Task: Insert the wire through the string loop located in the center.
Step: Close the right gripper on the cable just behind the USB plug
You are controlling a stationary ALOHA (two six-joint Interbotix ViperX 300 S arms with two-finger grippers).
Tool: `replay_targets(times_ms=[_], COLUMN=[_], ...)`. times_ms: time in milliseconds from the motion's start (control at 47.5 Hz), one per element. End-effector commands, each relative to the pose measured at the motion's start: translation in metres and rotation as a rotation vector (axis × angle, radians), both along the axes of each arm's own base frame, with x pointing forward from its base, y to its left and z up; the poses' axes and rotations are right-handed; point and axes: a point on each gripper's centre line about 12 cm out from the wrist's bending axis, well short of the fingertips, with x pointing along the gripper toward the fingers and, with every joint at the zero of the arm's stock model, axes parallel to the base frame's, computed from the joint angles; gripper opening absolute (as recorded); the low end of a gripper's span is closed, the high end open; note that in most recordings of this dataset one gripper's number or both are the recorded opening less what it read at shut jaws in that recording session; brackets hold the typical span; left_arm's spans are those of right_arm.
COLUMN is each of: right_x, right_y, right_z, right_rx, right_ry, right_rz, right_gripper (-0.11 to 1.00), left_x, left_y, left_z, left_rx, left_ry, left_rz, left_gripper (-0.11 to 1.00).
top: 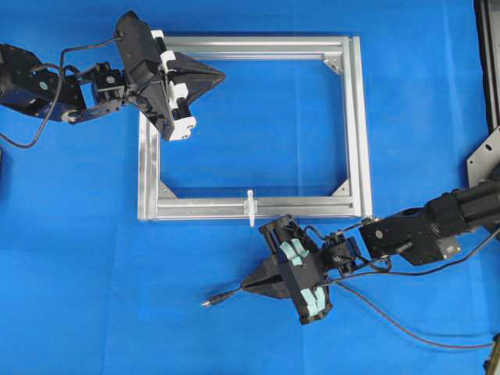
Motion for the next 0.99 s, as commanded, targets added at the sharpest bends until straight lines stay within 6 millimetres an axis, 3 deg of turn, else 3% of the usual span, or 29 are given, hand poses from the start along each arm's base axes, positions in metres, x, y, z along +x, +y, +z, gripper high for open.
replay_targets(times_ms=[0,253,505,632,969], right_x=[0.005,0.005,0.001,0.000,0.000], right_y=[0.002,0.002,0.005,0.006,0.010], right_z=[0.019,0.030,0.074,0.088,0.098], right_rx=[0.019,0.019,0.016,0.011,0.004], right_ry=[-0.048,-0.045,-0.053,-0.045,-0.033], right_rz=[-0.001,-0.005,-0.001,0.001,0.009], right_gripper=[-0.02,-0.02,-0.02,-0.02,-0.02], left_x=[0.001,0.001,0.001,0.001,0.001], left_y=[0.001,0.001,0.001,0.001,0.001], left_z=[0.013,0.013,0.013,0.013,0.013], left_rx=[0.015,0.015,0.015,0.015,0.015], left_ry=[-0.037,-0.037,-0.037,-0.037,-0.037], left_rz=[-0.001,-0.001,-0.001,-0.001,-0.001], left_gripper=[0.00,0.00,0.00,0.00,0.00])
